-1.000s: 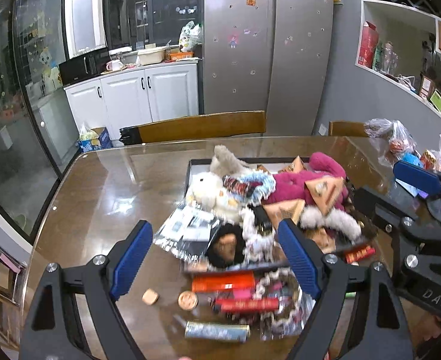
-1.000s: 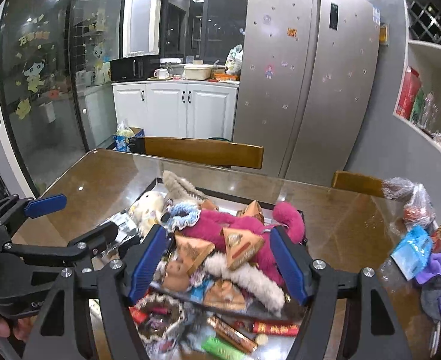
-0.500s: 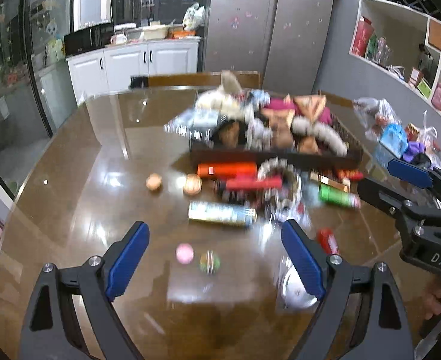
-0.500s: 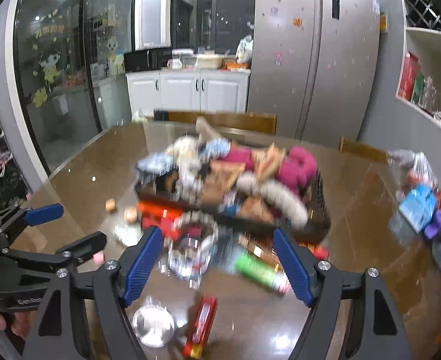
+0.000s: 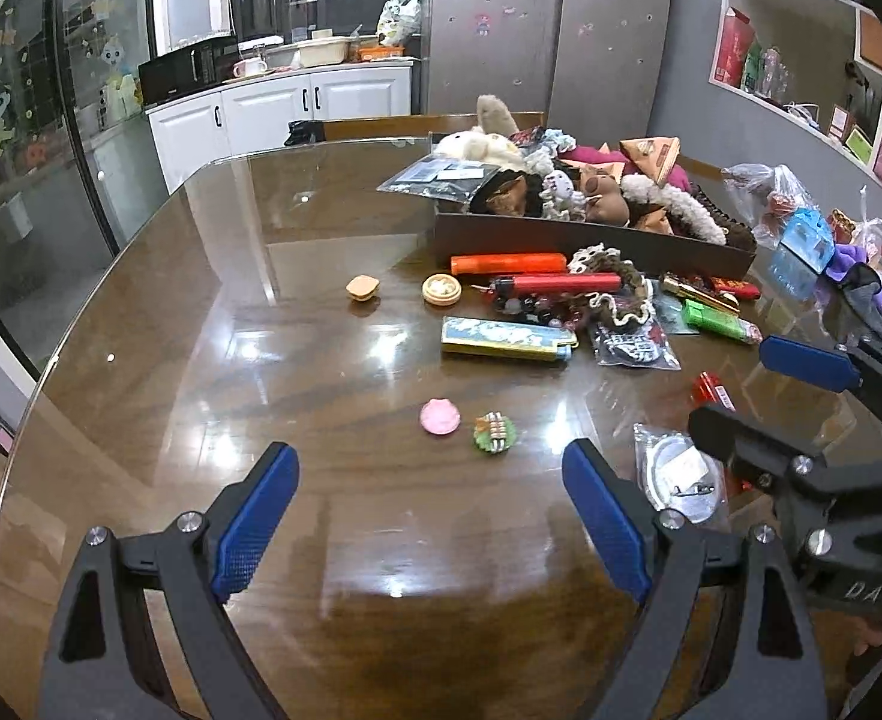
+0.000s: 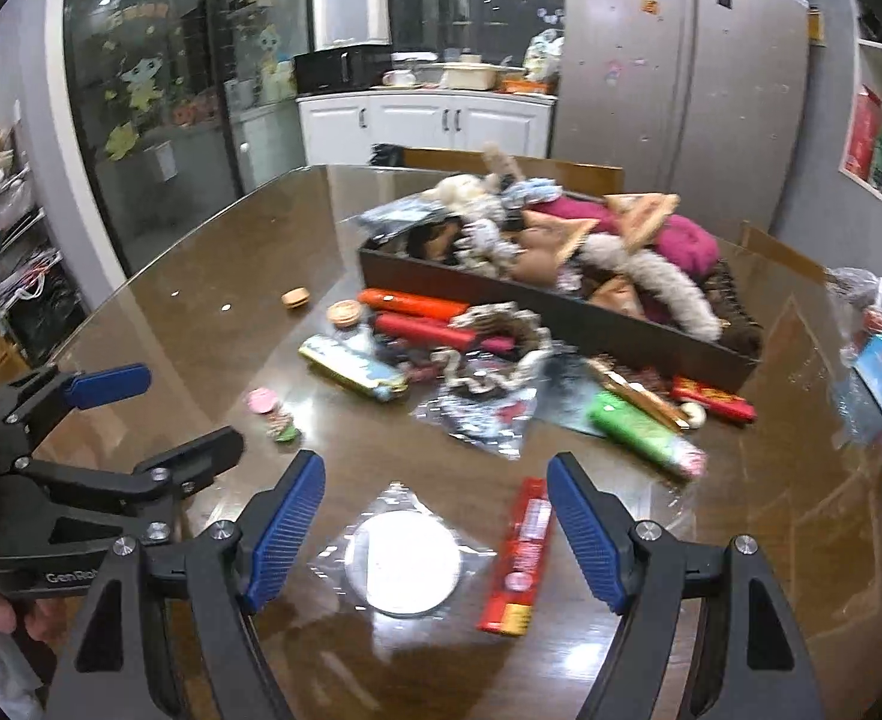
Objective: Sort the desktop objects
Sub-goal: 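Move both grippers back toward the loose items on the table, then grasp the red lighter with the right gripper while the left grasps the small green candy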
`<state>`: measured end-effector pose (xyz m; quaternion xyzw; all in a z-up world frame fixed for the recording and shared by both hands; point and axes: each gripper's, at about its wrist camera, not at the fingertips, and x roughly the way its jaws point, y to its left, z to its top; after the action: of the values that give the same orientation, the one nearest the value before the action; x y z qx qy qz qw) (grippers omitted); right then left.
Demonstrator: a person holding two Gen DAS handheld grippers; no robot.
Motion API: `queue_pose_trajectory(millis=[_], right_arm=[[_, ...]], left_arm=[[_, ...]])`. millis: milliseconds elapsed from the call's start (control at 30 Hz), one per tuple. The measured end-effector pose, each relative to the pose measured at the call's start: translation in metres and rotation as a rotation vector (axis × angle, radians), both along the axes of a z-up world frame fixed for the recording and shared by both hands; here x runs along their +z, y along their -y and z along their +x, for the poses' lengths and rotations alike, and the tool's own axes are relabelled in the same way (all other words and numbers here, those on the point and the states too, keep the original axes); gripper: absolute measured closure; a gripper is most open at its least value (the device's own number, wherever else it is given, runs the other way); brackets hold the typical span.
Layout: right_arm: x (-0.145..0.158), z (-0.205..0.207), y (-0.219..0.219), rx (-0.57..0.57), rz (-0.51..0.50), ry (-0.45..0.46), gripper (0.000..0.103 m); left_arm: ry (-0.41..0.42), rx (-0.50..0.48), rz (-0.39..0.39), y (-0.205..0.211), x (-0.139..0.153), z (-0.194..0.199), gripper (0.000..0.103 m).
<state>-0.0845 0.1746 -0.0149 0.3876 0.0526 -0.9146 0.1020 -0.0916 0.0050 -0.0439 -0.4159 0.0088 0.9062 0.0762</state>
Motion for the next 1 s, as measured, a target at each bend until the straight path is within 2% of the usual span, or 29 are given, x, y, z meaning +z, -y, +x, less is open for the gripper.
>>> queue_pose_trajectory(millis=[267,400,567,800,1000], right_arm=[[-0.013,0.003,0.007,0.005,-0.002,0.041,0.024],[-0.023,0.010,0.003,-0.008,0.012,0.059,0.024],[-0.025,0.017,-0.014,-0.051,0.033,0.039,0.024],[-0.036,0.013,-0.042,-0.120,0.030,0.079,0.024],[-0.042,0.008,-0.049,-0.129,0.028,0.095,0.024]], left_arm=[[0.022,-0.029,0.049,0.002,-0.011,0.000,0.012],[0.034,-0.057,0.041,-0.009,-0.017,0.002,0.012],[0.045,-0.104,0.056,-0.026,-0.019,0.004,0.012],[0.049,-0.164,0.051,-0.052,-0.020,0.004,0.012],[0.063,-0.124,0.056,-0.045,-0.023,-0.006,0.012]])
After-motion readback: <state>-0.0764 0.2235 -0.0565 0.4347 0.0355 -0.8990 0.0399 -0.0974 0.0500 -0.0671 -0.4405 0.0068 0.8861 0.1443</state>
